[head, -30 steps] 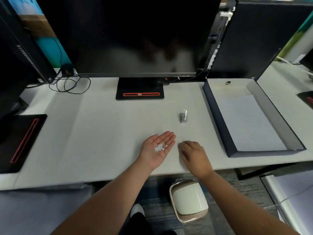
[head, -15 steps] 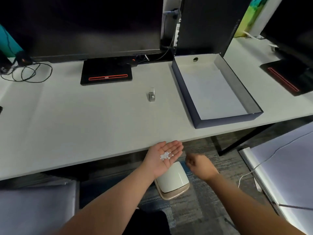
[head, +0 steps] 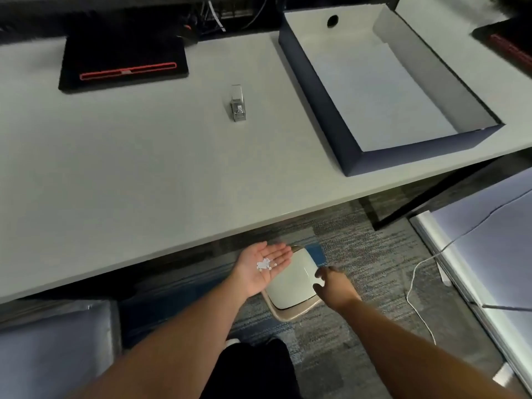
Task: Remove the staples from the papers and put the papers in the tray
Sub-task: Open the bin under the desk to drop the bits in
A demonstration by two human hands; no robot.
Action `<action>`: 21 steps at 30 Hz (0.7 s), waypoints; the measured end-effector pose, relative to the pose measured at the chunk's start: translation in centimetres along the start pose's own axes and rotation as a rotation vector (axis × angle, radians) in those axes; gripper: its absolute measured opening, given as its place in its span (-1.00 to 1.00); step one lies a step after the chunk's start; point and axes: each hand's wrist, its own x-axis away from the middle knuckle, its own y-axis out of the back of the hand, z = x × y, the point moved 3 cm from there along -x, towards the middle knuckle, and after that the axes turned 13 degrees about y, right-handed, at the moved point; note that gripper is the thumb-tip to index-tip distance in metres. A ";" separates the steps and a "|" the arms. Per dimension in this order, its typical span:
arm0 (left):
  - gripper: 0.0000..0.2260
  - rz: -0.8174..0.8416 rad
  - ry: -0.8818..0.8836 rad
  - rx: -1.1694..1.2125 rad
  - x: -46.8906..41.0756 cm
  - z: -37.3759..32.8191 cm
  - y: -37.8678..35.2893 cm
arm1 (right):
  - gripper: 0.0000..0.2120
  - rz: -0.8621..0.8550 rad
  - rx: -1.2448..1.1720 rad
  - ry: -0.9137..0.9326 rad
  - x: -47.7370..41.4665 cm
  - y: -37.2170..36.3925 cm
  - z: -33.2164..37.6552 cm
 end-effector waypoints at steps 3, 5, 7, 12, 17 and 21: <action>-0.68 -0.017 0.009 -0.037 -3.0 -0.7 2.1 | -0.66 -0.034 -0.064 -0.079 -1.6 -3.1 -1.1; -0.67 -0.033 0.007 -0.045 -4.9 -1.0 3.7 | -0.61 -0.058 -0.075 -0.124 -2.7 -5.1 -2.0; -0.66 -0.054 0.007 -0.062 -6.6 -0.9 5.5 | -0.54 -0.089 -0.049 -0.159 -3.7 -7.1 -2.7; -0.63 -0.135 0.051 -0.110 -11.0 0.2 10.4 | -0.38 -0.184 0.050 -0.191 -5.6 -11.8 -3.8; -0.62 -0.190 0.075 -0.155 -15.0 1.1 12.8 | -0.12 -0.297 0.173 -0.144 -7.3 -13.7 -5.2; -0.60 -0.237 0.103 -0.199 -17.4 1.7 13.9 | -0.04 -0.377 0.212 -0.118 -8.0 -14.5 -5.7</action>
